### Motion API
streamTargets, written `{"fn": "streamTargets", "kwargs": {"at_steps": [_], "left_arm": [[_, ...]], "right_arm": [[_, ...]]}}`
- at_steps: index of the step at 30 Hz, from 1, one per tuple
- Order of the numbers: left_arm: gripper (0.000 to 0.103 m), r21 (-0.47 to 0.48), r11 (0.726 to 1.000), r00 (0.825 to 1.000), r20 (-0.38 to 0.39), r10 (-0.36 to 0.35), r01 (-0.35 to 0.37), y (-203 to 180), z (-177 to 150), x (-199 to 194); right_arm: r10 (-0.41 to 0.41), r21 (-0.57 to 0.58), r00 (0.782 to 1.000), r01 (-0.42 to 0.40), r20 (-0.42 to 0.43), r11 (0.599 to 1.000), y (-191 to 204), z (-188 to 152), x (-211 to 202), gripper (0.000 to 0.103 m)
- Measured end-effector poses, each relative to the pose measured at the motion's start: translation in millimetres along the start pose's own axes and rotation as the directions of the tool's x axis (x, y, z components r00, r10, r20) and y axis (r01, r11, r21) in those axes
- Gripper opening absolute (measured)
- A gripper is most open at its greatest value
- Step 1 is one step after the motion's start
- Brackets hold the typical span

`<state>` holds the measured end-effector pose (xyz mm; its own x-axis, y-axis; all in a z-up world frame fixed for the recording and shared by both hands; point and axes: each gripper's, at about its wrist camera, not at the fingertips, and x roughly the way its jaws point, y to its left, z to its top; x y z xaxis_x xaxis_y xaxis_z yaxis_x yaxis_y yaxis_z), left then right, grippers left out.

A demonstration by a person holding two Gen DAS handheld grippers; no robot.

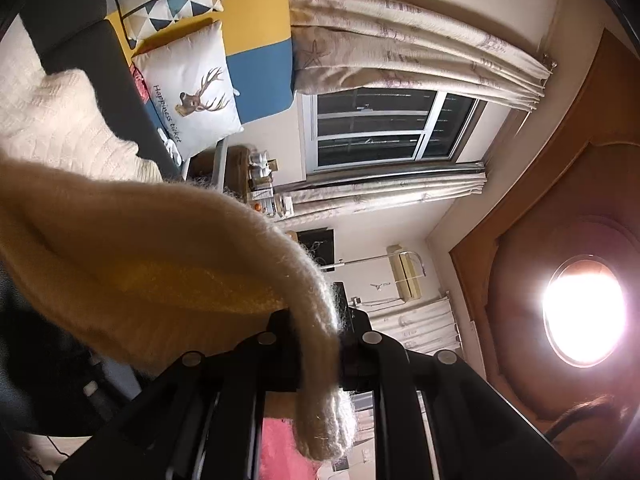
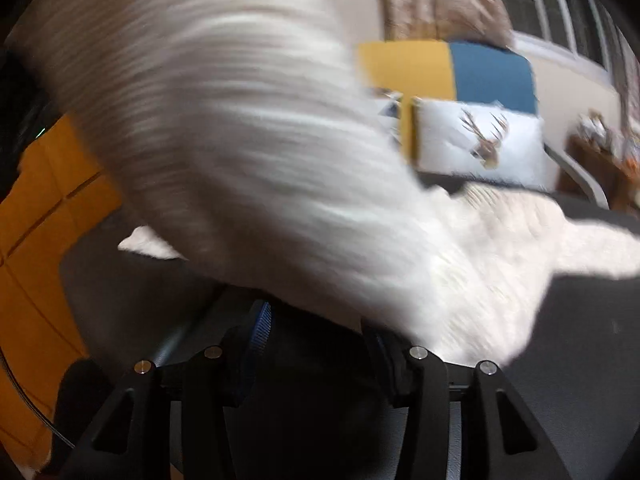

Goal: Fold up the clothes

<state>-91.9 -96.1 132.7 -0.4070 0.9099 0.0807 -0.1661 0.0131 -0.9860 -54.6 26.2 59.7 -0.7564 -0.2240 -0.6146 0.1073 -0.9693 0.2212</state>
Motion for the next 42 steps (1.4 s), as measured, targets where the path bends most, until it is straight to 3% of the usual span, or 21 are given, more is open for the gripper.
{"fn": "streamTargets", "kwargs": {"at_steps": [4, 6, 9, 14, 15, 18, 20, 21, 23, 26, 28, 30, 32, 36, 37, 39, 42], "left_arm": [[0.011, -0.025, 0.999, 1.000, 0.016, -0.019, 0.020, 5, 0, -5], [0.011, -0.040, 0.999, 0.999, 0.019, -0.027, 0.028, 9, -1, -6], [0.011, -0.069, 0.997, 0.999, 0.025, -0.035, 0.037, 15, -1, -2], [0.011, -0.104, 0.994, 1.000, 0.010, -0.009, 0.010, 20, -1, 9], [0.011, -0.107, 0.994, 1.000, 0.002, -0.003, 0.003, 19, 0, 10], [0.011, -0.106, 0.994, 1.000, 0.009, 0.011, -0.010, 14, 1, 9], [0.011, -0.112, 0.994, 1.000, 0.018, 0.011, -0.008, 13, 0, 8], [0.011, -0.115, 0.993, 1.000, 0.020, 0.010, -0.008, 12, -1, 7], [0.011, -0.114, 0.994, 1.000, 0.017, 0.009, -0.007, 12, -3, 5], [0.011, -0.121, 0.993, 0.999, 0.032, 0.003, 0.001, 15, -3, 0], [0.011, -0.141, 0.990, 0.999, 0.040, -0.008, 0.013, 19, -2, 0], [0.011, -0.153, 0.988, 0.999, 0.041, -0.014, 0.021, 22, -2, 2], [0.011, -0.146, 0.989, 1.000, 0.028, -0.015, 0.019, 22, -4, 3], [0.011, -0.156, 0.988, 0.999, 0.036, -0.016, 0.021, 29, -7, 0], [0.011, -0.164, 0.986, 0.999, 0.041, -0.007, 0.013, 33, -7, -2], [0.011, -0.184, 0.983, 0.999, 0.052, 0.015, -0.005, 41, -10, -9], [0.011, -0.195, 0.981, 0.997, 0.078, 0.000, 0.016, 53, -10, -28]], "right_arm": [[-0.079, 0.300, 0.997, 0.082, -0.021, 0.950, -74, -4, -4, 0.048], [-0.024, 0.361, 1.000, 0.023, -0.003, 0.932, -94, -4, -11, 0.050], [0.178, 0.338, 0.982, -0.148, -0.057, 0.929, -91, -6, -15, 0.050], [0.373, 0.155, 0.928, -0.368, -0.002, 0.917, -22, -1, -29, 0.050], [0.369, 0.066, 0.929, -0.370, 0.026, 0.927, -8, 4, -36, 0.050], [0.253, -0.084, 0.956, -0.243, 0.149, 0.966, 15, 0, -73, 0.050], [0.090, -0.132, 0.977, -0.065, 0.191, 0.989, 29, 3, -74, 0.049], [-0.005, -0.157, 0.978, 0.039, 0.210, 0.987, 37, 4, -72, 0.049], [-0.093, -0.181, 0.964, 0.141, 0.250, 0.973, 38, 2, -70, 0.050], [-0.154, -0.183, 0.966, 0.194, 0.209, 0.964, 16, -17, -65, 0.050], [-0.091, -0.129, 0.992, 0.103, 0.089, 0.986, 1, -25, -46, 0.050], [-0.028, -0.046, 0.999, 0.029, 0.025, 0.998, -5, -31, -31, 0.050], [-0.046, -0.006, 0.998, 0.046, 0.040, 0.999, -9, -35, -21, 0.050], [-0.049, -0.118, 0.998, 0.054, 0.045, 0.992, -11, -5, 24, 0.050], [-0.038, -0.137, 0.999, 0.040, 0.014, 0.990, -19, -1, 36, 0.040], [0.010, -0.049, 0.999, -0.012, -0.043, 0.999, -38, 2, 41, 0.015], [0.053, 0.090, 0.998, -0.055, 0.024, 0.994, -70, 25, 14, 0.011]]}}
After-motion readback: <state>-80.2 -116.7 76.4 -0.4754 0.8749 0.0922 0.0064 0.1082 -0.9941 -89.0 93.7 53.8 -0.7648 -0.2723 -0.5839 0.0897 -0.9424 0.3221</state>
